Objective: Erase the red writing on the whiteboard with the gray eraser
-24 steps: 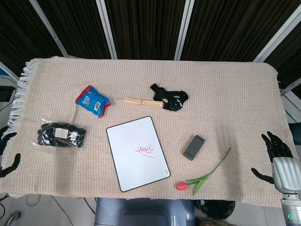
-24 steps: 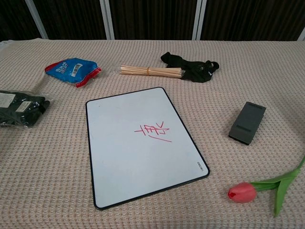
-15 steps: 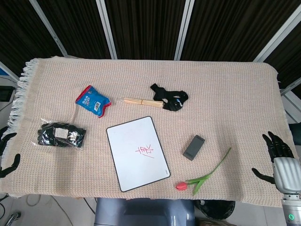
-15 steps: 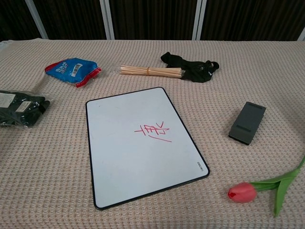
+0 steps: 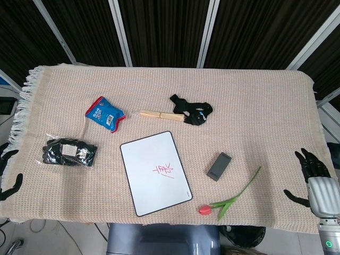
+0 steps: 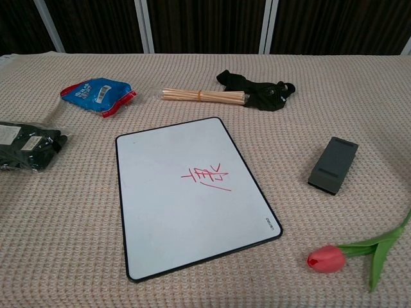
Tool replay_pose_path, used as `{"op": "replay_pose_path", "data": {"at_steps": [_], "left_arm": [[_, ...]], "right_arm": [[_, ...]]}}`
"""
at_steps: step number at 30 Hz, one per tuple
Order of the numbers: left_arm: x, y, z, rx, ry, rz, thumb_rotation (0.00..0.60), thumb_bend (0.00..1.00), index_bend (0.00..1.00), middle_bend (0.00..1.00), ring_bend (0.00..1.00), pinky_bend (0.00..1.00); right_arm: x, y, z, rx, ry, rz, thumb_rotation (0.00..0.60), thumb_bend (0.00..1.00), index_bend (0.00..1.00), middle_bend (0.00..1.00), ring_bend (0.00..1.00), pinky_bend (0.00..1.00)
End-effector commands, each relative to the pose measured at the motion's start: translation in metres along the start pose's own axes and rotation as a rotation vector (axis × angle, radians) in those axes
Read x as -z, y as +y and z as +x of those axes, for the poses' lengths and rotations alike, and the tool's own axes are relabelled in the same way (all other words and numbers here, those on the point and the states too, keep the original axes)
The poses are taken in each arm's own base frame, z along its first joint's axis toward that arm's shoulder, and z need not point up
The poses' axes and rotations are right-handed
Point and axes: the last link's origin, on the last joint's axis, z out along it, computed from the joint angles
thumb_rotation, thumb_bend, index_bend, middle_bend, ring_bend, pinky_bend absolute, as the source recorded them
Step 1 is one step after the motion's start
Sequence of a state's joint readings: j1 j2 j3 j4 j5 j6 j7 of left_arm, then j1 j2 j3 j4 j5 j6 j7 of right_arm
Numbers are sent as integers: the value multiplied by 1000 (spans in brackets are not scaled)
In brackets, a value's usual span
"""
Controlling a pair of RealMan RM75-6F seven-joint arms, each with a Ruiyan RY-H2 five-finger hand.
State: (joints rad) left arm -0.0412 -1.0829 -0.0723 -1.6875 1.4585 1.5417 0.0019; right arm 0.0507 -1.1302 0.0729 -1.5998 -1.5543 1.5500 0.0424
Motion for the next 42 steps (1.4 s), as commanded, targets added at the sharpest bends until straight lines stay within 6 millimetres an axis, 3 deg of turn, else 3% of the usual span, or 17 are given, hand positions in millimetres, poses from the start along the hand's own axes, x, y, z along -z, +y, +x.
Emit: {"op": "replay_pose_path", "data": {"at_steps": [1,8,21,31,42], "left_arm": [[0,0,0,0,1,1,600,385,192,37,0,12],[0,1,-1,2,6,3,600,385,192,37,0,12],[0,2,-1,-15,15,5,600,385,192,37,0,12],[1,2,-2,-30,22,9,600,385,192,37,0,12],[2,1,-3,-39,29,19,600,385,192,37,0,12]], "right_arm": [[0,-1,-1,-9,-10,14,600,23,0,7,64,156],[-10,6,0,-31,-66,95,600,41,0,7,64,156],[-71,14,-17,209,-222,409,600,76,0,51,69,155],[-96,-8,-39,321,-296,584,600,132,7,109,99,155],[-122,-31,-52,354,-295,663,600,251,122,173,170,156]]}}
